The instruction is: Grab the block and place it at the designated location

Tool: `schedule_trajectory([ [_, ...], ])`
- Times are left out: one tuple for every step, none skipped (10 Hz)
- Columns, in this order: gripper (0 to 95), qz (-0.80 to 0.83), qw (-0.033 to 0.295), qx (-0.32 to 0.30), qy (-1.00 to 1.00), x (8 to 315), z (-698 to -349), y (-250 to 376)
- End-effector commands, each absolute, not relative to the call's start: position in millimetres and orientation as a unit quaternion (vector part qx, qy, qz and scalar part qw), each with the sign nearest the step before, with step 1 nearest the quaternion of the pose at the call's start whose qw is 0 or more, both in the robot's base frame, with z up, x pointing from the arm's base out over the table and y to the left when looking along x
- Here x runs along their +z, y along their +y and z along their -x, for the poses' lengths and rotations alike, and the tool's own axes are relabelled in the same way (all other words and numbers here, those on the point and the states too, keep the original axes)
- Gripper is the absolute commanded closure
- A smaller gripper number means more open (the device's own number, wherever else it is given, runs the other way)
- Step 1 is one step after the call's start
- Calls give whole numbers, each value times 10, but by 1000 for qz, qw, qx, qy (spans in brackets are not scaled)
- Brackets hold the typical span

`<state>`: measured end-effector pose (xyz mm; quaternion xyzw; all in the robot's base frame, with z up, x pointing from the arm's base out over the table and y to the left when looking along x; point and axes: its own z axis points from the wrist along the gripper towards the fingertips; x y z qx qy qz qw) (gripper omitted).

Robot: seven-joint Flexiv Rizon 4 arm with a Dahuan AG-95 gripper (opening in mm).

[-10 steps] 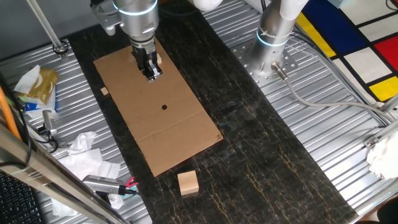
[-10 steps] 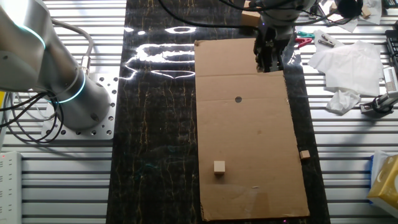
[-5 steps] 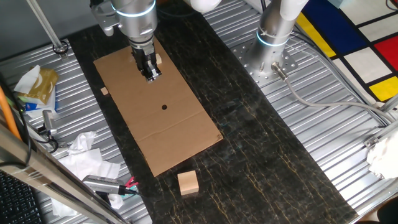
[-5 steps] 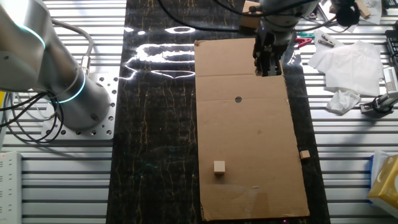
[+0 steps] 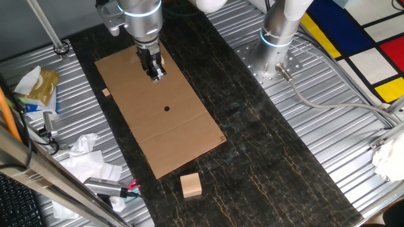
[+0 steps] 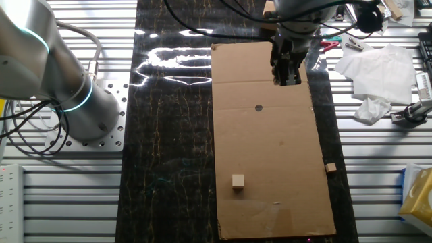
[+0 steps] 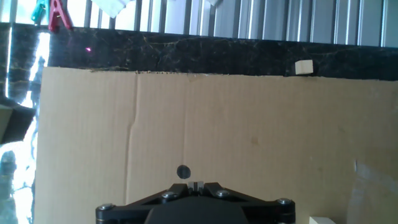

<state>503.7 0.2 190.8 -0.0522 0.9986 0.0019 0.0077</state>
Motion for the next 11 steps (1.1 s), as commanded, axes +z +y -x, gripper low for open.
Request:
schedule_trajectory([
  [950, 57, 9, 2, 998, 1888, -5023, -15],
  [950, 59, 8, 2, 998, 1869, -5023, -25],
  [950, 60, 8, 2, 998, 1855, -5029, -31],
  [950, 60, 9, 3, 998, 1842, -5035, -37],
  [950, 61, 9, 3, 998, 1832, -5040, -42],
  [950, 60, 8, 3, 998, 1823, -5044, -46],
  [950, 59, 7, 2, 998, 1815, -5046, -49],
  [950, 58, 6, 1, 998, 1811, -5047, -51],
  [950, 55, 5, 2, 998, 1805, -5045, -54],
  [950, 54, 5, 2, 999, 1796, -5041, -57],
  [950, 53, 4, 2, 999, 1784, -5039, -59],
])
